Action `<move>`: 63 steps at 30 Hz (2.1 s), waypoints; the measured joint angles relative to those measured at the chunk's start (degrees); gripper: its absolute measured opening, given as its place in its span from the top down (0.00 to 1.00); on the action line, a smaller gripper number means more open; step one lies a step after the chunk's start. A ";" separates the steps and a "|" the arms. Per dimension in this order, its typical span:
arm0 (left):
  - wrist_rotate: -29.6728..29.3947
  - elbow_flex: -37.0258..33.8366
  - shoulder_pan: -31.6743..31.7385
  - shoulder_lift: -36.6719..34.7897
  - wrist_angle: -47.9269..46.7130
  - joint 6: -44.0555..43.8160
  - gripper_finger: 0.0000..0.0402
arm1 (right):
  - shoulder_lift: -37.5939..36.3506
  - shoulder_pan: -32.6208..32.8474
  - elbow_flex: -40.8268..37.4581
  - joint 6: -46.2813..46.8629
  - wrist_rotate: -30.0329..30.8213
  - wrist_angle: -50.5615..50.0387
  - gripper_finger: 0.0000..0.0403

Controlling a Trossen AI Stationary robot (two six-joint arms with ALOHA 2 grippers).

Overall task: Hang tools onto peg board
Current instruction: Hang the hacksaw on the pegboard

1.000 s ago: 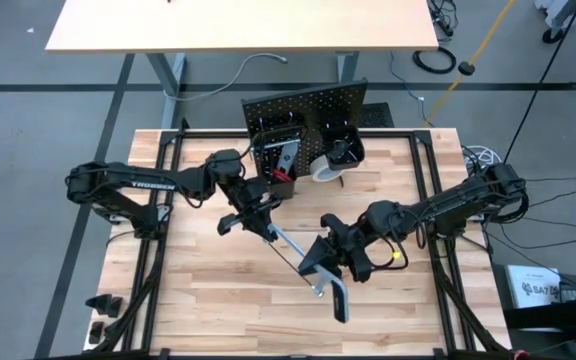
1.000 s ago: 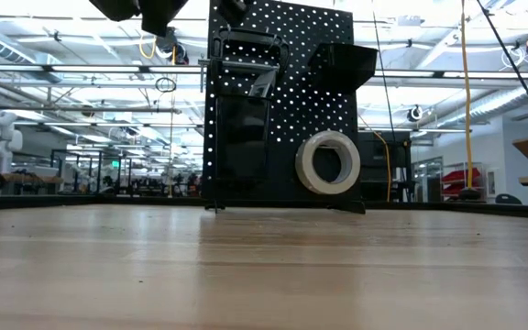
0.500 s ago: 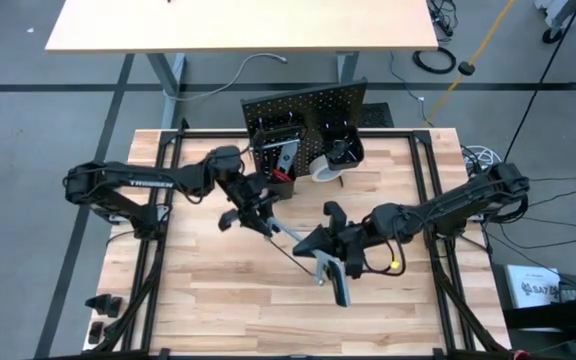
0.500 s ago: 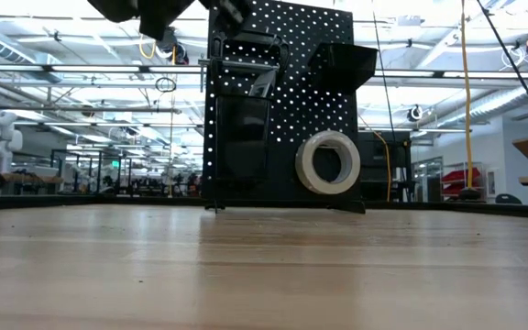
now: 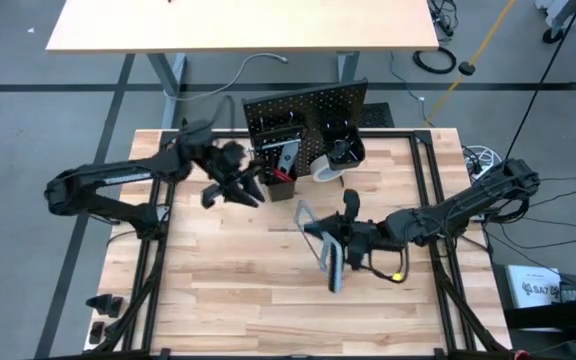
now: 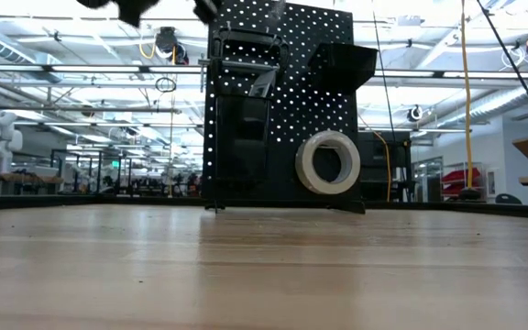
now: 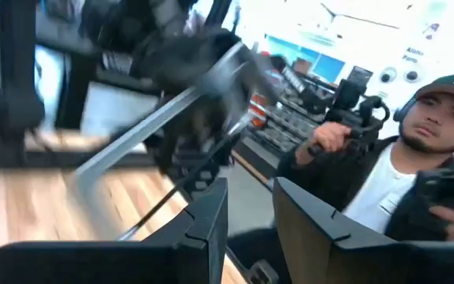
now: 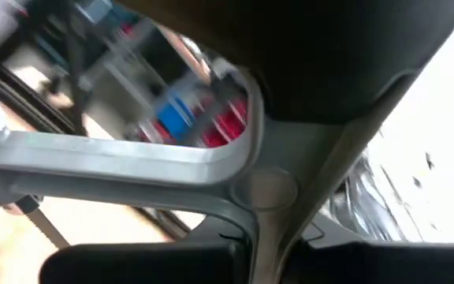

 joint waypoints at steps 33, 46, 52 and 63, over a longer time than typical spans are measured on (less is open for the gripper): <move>-77.48 4.61 -37.18 -11.04 -22.59 28.00 0.74 | 15.54 -6.63 28.44 28.25 31.08 -39.37 0.96; -76.81 11.73 -38.55 -11.08 -39.21 15.54 0.74 | 28.43 -8.11 45.31 44.41 30.17 -66.08 0.96; -77.04 11.72 -38.44 -9.14 -42.48 0.61 0.74 | 32.21 -9.81 49.09 56.11 19.96 -76.47 0.96; -72.92 11.70 -36.74 -1.14 -43.22 -12.73 0.74 | 35.59 -9.97 48.98 63.42 14.80 -83.15 0.96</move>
